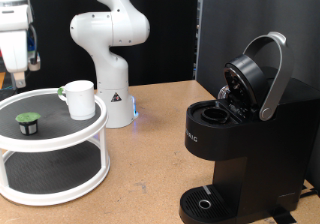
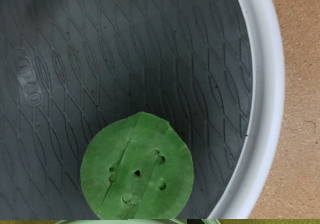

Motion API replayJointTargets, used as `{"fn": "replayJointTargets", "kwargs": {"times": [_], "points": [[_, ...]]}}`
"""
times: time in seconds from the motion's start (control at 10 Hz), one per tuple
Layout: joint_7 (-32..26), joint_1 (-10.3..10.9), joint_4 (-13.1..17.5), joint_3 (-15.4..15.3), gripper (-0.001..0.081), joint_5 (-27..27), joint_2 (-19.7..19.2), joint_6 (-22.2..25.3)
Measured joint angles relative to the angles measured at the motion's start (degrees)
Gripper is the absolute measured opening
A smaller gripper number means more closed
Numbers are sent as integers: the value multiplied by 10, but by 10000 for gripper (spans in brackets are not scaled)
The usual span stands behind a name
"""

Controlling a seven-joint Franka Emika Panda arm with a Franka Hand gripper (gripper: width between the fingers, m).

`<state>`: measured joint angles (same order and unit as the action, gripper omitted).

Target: Make a cup of coffee with the keurig machine

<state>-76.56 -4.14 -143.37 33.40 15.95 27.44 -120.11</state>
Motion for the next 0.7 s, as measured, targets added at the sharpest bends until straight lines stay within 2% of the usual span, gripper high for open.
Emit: {"fn": "replayJointTargets", "kwargs": {"times": [0.7], "points": [[0,1,-36,7,808,-3,-51,-78]]}}
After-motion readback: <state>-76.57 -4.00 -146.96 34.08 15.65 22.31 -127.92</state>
